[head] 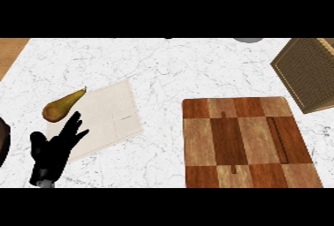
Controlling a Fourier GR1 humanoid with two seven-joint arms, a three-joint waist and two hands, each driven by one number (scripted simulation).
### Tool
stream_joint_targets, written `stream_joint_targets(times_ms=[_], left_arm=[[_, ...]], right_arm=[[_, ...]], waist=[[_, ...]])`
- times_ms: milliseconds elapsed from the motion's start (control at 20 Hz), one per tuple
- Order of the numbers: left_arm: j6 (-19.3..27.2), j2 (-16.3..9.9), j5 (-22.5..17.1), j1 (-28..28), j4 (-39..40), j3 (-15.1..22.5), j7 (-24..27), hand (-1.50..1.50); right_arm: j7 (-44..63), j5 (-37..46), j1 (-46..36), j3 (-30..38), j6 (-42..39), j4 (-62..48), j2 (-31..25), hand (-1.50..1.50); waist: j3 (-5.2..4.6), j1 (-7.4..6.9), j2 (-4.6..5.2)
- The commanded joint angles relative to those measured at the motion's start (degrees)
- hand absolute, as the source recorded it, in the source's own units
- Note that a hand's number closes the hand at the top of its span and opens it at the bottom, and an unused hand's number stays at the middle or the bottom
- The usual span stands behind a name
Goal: Pick the sweet potato from the cutting board and place it in the basket
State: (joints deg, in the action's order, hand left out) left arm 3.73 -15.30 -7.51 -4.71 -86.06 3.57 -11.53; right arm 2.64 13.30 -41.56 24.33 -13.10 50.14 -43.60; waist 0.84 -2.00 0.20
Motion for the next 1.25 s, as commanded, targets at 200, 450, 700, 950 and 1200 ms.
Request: stream_joint_targets(times_ms=[200,450,700,950,1200], left_arm=[[-0.45,1.28,0.7,-1.36,5.57,1.6,-3.58,0.0],[-1.2,1.04,0.39,-2.76,4.5,1.47,-3.92,0.0],[-1.6,1.26,0.5,-0.9,6.28,0.74,-2.83,0.0],[-0.94,1.28,1.55,-4.24,4.86,0.8,-1.49,0.0],[-0.54,1.65,1.18,-0.58,3.54,1.08,-5.28,0.0]], right_arm=[[-12.9,7.76,-0.46,-3.83,2.66,-10.15,-4.6,-1.5],[-18.43,7.4,-3.31,-2.01,2.97,-16.84,-6.92,-1.5],[-16.99,4.21,-8.99,2.0,0.03,-23.29,-10.53,-1.5],[-16.96,2.15,-8.25,5.94,-0.1,-28.01,-15.39,-1.5],[-19.81,1.65,-5.29,7.99,-3.06,-32.89,-21.64,-1.5]], waist=[[-0.71,-0.09,0.87],[-0.72,-0.14,0.7],[-0.75,-0.02,0.73],[-0.7,0.18,0.63],[-0.56,0.77,0.85]])
